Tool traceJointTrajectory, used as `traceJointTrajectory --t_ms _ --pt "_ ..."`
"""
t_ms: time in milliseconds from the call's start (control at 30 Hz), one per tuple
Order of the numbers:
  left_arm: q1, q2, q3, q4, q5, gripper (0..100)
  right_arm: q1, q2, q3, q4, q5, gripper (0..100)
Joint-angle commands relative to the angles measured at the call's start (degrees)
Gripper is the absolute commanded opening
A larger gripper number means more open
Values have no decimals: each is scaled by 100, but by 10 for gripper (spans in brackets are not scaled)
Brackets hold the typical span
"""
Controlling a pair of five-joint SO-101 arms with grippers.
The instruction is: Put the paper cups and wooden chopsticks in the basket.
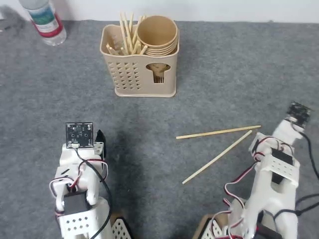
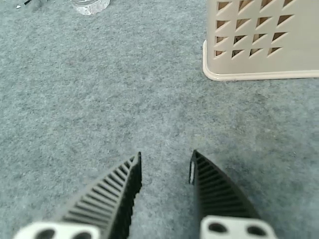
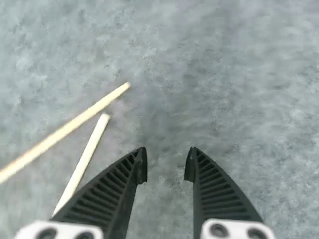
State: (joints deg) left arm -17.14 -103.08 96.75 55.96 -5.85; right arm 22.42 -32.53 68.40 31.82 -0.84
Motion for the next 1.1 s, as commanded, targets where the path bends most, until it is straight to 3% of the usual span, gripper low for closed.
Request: traceJointTrajectory --t_ms 0,267,400,500,1067 --pt "26 -97 -22 18 -35 148 -453 -189 -607 585 686 144" --pt "26 -97 -22 18 -35 148 -2835 -119 -3059 3943 3789 144" --pt "26 -97 -22 26 -35 148 -3451 -101 -3727 4409 4097 144" --pt "18 -97 -22 35 -35 148 -3653 312 -3824 4796 5073 144" --pt "26 -88 -22 18 -35 148 -3530 5068 -6708 4848 5240 141"
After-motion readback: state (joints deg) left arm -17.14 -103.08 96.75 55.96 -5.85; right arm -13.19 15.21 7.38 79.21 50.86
